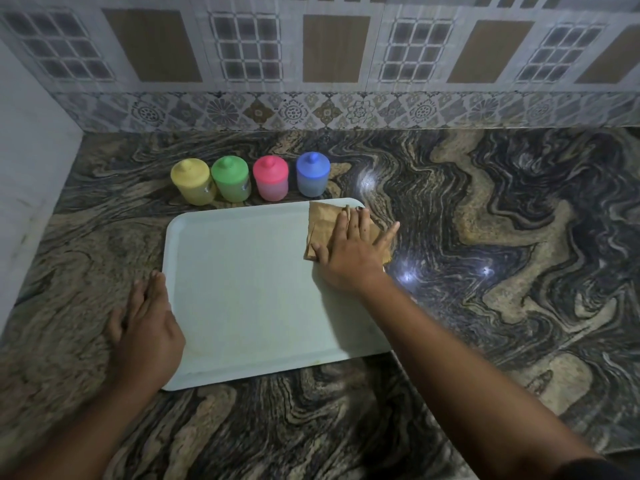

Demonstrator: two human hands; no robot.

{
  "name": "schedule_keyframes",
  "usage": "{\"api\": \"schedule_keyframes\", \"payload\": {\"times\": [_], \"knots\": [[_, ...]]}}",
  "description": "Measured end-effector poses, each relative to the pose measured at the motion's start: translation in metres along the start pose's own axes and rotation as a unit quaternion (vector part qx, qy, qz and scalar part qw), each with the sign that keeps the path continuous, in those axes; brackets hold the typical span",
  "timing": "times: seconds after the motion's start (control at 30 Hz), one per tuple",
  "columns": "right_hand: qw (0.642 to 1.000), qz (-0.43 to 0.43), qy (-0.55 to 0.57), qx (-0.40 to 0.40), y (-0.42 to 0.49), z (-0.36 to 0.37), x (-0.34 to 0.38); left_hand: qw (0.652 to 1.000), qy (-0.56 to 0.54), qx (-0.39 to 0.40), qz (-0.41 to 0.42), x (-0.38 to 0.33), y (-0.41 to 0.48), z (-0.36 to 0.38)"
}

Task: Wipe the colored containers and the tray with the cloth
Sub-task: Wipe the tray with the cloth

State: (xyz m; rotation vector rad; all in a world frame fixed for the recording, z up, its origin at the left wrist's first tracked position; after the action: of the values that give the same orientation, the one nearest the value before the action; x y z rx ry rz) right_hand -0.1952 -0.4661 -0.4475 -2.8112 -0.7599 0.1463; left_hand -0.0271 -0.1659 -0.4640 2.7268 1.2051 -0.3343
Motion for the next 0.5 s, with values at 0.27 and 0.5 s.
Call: {"api": "schedule_keyframes", "payload": {"times": [0.27, 0.5], "knots": [[0.991, -0.092, 0.090, -0.028, -0.042, 0.025, 0.006, 1.000, -0.001, 0.005, -0.005, -0.002, 0.000, -0.001], [0.989, -0.050, 0.117, -0.073, -0.051, 0.030, 0.005, 1.000, -0.003, 0.008, -0.006, 0.001, 0.000, -0.001]]}}
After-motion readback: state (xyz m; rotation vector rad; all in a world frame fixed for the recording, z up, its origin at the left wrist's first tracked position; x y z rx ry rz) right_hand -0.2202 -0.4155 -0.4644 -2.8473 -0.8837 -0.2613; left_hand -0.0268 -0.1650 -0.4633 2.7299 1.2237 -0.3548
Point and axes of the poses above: each hand's wrist, its own y-axis towards the middle knuckle, its own z-axis out of the palm, x = y × z, the point moved 5 cm from there along y, towards the middle knuckle, and after that the axes turned 9 degrees about z, right-handed, at the moved point
